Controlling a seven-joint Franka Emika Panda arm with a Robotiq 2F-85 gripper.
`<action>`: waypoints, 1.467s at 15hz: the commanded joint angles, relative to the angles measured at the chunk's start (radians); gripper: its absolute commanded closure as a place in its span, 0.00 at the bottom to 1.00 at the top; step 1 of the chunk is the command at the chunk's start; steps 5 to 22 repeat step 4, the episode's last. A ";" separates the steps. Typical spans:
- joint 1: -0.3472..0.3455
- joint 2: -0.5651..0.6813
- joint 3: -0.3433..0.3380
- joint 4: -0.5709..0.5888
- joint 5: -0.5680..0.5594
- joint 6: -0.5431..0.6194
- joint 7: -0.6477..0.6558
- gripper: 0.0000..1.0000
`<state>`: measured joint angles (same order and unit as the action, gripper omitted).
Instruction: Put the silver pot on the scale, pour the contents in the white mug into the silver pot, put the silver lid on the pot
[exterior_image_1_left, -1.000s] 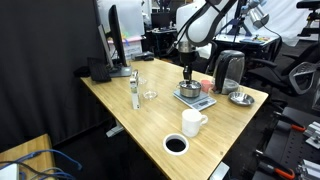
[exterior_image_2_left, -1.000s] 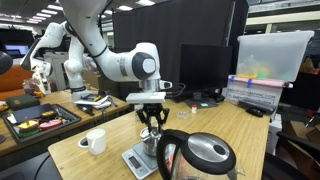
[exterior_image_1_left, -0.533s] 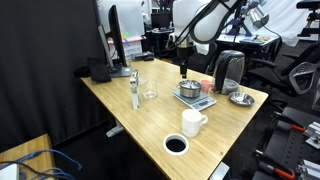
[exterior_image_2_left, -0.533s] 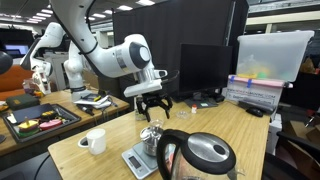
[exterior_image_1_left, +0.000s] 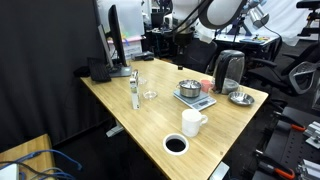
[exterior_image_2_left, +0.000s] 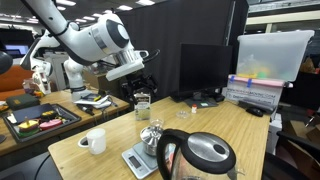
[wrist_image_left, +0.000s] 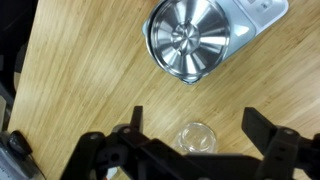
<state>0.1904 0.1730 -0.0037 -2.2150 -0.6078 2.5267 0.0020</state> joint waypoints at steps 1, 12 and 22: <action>-0.024 0.001 0.020 0.000 -0.006 -0.003 0.001 0.00; -0.023 0.002 0.021 0.000 -0.008 -0.003 0.001 0.00; -0.023 0.002 0.021 0.000 -0.008 -0.003 0.001 0.00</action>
